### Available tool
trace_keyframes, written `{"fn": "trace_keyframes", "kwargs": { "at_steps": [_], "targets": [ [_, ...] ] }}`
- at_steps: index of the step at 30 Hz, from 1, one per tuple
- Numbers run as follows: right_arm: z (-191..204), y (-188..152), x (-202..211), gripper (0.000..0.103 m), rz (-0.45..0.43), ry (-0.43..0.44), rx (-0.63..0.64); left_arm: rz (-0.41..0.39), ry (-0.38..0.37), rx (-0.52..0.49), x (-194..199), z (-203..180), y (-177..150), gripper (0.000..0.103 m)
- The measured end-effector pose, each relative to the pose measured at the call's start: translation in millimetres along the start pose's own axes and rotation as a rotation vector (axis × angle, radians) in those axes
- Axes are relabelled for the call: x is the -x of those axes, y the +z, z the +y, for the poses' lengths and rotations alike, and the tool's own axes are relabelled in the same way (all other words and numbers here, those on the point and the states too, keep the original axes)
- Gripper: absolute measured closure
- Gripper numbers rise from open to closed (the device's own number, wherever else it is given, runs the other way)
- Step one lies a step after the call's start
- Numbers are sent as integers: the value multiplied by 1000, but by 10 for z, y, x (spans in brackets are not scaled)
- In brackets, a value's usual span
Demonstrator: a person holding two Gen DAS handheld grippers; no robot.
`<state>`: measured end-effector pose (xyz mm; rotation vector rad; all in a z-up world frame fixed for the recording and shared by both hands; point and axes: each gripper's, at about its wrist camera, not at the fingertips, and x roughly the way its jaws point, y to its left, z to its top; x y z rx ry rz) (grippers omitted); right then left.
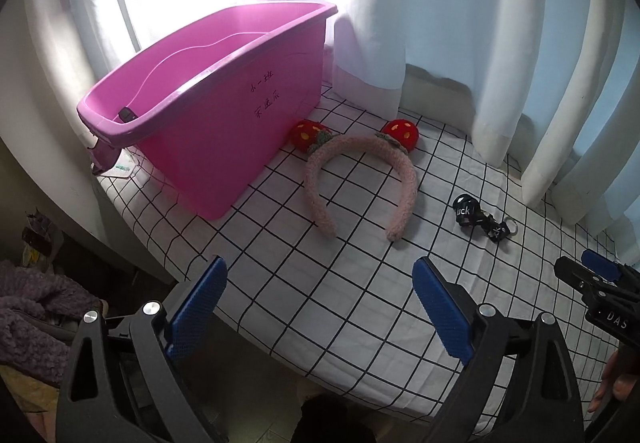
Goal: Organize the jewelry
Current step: 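Withdraw both tools from the tub back over the table, then grasp the pink strawberry headband with the left tool while the right tool grasps the black strap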
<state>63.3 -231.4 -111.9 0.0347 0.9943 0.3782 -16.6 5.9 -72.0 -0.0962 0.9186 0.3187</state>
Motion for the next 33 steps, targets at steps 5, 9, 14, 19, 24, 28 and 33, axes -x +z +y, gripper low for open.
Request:
{"fn": "trace_keyframes", "kwargs": {
  "at_steps": [5,9,14,19,24,28,33],
  "targets": [
    [36,-17,-198,29,-10,-39,-25,16,-38,-13,-357,89,41,11],
    [70,-14,-324,29,-51,-64,-50,6,-72,-23,-653,147,110,11],
    [118,16,-566,29,-50,-65,-61,12,-92,-7,-977,211,248,11],
    [141,77,-814,29,-45,-67,-42,2,-87,7,-1232,190,336,11],
    [117,152,-973,29,-82,-56,-1,-13,-81,34,-1425,180,347,11],
    [148,206,-1076,29,-99,-49,60,-26,-78,40,-1531,163,346,11],
    [254,258,-1249,29,-85,-50,142,-25,-72,50,-1639,150,359,11]
  ]
}}
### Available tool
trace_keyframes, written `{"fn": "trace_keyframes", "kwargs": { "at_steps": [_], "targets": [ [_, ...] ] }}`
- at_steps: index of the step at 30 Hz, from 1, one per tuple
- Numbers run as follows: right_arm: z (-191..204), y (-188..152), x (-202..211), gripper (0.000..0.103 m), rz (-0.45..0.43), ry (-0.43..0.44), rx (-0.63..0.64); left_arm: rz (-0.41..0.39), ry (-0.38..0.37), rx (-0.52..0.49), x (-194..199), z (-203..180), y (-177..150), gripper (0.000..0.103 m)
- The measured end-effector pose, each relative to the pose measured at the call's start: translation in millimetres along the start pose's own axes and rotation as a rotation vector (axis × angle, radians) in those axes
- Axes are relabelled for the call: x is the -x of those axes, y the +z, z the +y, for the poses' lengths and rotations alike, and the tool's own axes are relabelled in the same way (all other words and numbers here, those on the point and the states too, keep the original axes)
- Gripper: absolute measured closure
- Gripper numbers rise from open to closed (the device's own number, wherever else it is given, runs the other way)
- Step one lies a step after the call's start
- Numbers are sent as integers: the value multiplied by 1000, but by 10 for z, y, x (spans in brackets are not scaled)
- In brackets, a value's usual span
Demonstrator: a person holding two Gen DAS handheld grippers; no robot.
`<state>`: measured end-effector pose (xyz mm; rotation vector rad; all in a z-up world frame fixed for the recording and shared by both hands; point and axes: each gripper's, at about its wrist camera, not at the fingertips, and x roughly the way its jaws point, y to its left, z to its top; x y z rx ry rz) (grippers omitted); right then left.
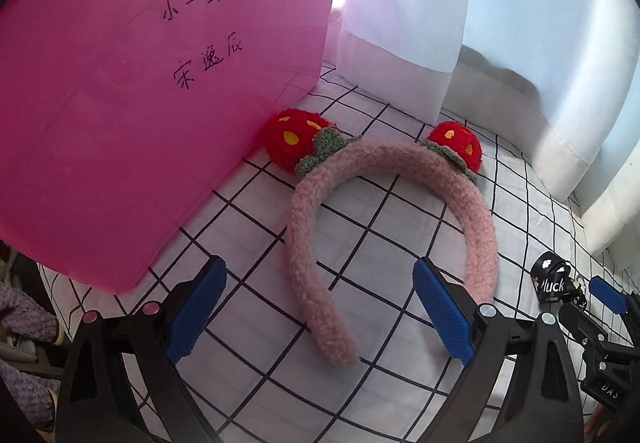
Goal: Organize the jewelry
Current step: 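Grasp the pink strawberry headband with the left tool while the right tool grasps the black strap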
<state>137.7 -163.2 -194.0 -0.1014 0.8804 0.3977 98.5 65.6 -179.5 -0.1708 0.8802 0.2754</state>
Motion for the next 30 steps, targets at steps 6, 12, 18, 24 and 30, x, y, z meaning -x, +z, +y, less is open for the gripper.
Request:
{"fn": "trace_keyframes", "kwargs": {
  "at_steps": [6,12,18,24,30],
  "targets": [
    [42,31,-121,29,17,-5,28,3,10,10,-117,-9,72,11],
    [28,63,-164,29,13,-20,36,19,12,19,-266,-6,140,11],
    [31,88,-206,29,17,-22,46,34,19,9,-384,-44,195,11],
    [26,84,-239,29,21,-35,42,67,7,9,-563,-61,259,11],
    [12,73,-295,29,34,-42,40,77,5,-2,-713,-118,372,11]
  ]
}}
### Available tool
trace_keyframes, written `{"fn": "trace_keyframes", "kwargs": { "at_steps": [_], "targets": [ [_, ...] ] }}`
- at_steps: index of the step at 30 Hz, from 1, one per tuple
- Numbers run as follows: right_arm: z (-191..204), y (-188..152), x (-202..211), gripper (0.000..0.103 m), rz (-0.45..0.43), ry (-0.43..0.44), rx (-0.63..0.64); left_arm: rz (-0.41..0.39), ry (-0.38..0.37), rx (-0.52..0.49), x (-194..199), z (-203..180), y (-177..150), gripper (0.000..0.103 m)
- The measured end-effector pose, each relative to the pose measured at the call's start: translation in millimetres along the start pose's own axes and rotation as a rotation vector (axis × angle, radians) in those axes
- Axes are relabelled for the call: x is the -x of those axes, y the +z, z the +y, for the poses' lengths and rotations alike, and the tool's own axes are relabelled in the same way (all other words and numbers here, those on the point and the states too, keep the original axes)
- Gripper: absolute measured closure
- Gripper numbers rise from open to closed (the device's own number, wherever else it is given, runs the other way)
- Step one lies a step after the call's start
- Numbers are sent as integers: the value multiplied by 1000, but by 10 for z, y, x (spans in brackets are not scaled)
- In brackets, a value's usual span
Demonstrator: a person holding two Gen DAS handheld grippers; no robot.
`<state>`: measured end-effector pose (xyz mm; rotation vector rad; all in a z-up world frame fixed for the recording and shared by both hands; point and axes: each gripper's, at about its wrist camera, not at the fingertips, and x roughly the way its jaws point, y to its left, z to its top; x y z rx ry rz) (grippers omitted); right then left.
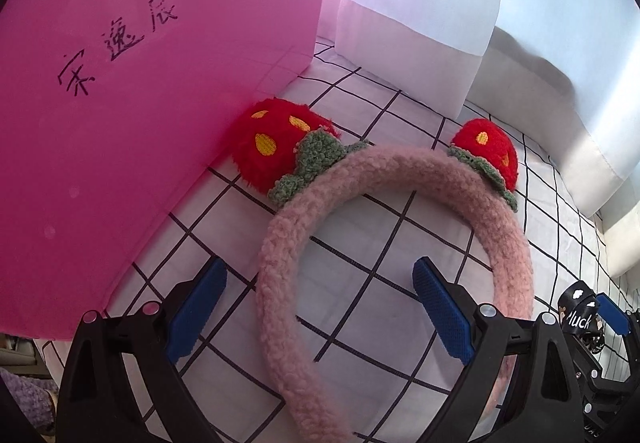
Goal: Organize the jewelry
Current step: 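Grasp the pink strawberry headband with the left tool while the right tool grasps the black strap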
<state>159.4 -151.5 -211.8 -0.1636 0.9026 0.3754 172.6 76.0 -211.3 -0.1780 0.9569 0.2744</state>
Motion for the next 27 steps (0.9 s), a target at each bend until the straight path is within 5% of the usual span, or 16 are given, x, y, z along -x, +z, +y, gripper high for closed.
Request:
{"fn": "trace_keyframes", "kwargs": {
  "at_steps": [13,17,21,23,27],
  "targets": [
    [32,-55,-18,30,-33,-18,16,-26,29,-40,-118,-106,80,8],
    [45,-75,6,35,-41,-17,29,-52,18,-59,-32,-142,10,33],
    [96,-75,37,60,-43,11,43,-64,10,-69,32,-199,-43,58],
    [129,-80,48,69,-47,12,59,-69,9,-61,54,-186,-54,92],
    [134,-113,89,78,-54,24,48,-60,-22,-21,70,-137,-81,93]
  ]
}}
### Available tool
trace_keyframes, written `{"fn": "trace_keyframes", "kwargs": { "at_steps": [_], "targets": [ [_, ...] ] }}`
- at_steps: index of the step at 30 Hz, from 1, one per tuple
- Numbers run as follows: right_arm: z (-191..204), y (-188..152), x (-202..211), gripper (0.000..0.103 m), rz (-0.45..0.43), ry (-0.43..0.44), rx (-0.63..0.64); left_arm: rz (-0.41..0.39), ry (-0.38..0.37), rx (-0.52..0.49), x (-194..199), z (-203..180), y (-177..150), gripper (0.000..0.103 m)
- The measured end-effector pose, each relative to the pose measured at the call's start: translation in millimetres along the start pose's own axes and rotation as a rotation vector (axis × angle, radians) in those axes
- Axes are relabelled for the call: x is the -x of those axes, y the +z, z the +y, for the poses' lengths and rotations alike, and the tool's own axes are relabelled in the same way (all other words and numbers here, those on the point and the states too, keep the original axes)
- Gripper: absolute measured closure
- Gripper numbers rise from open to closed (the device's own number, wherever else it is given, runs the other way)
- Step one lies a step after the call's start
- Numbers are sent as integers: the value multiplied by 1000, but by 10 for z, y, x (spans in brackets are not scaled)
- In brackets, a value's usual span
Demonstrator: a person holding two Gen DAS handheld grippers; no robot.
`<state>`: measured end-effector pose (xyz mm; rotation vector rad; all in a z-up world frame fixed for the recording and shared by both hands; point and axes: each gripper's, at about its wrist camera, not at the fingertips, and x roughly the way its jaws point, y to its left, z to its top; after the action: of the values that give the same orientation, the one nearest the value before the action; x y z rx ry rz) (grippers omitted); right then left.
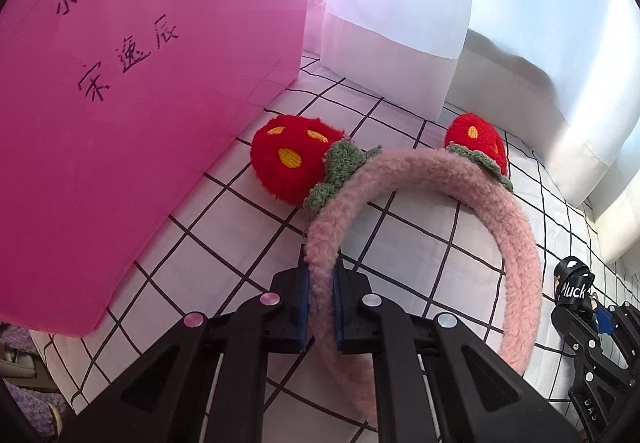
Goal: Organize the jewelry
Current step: 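Grasp the pink strawberry headband with the left tool while the right tool grasps the black strap, then lift and carry the headband and black strap over the pink tub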
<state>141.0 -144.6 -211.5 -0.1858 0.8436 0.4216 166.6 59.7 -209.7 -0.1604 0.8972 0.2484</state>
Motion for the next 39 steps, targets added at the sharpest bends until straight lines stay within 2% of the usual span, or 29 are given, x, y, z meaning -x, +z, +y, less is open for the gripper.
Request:
{"fn": "trace_keyframes", "kwargs": {
  "at_steps": [6,14,21,30,34,39],
  "targets": [
    [-96,-37,132,80,-24,30,-55,-36,-7,50,159,70,-49,94],
    [-137,-70,351,80,-52,56,-71,-144,18,64,644,53,-114,93],
    [-141,-47,581,80,-59,77,-57,-185,26,66,1011,-14,-99,93],
    [-252,244,1117,80,-111,103,-30,-239,49,84,1641,-90,42,93],
    [-285,409,1394,80,-147,144,-13,-265,70,106,1976,-92,127,93],
    [-222,643,1679,80,-209,223,28,-318,133,140,2407,-6,216,93]
  ]
}}
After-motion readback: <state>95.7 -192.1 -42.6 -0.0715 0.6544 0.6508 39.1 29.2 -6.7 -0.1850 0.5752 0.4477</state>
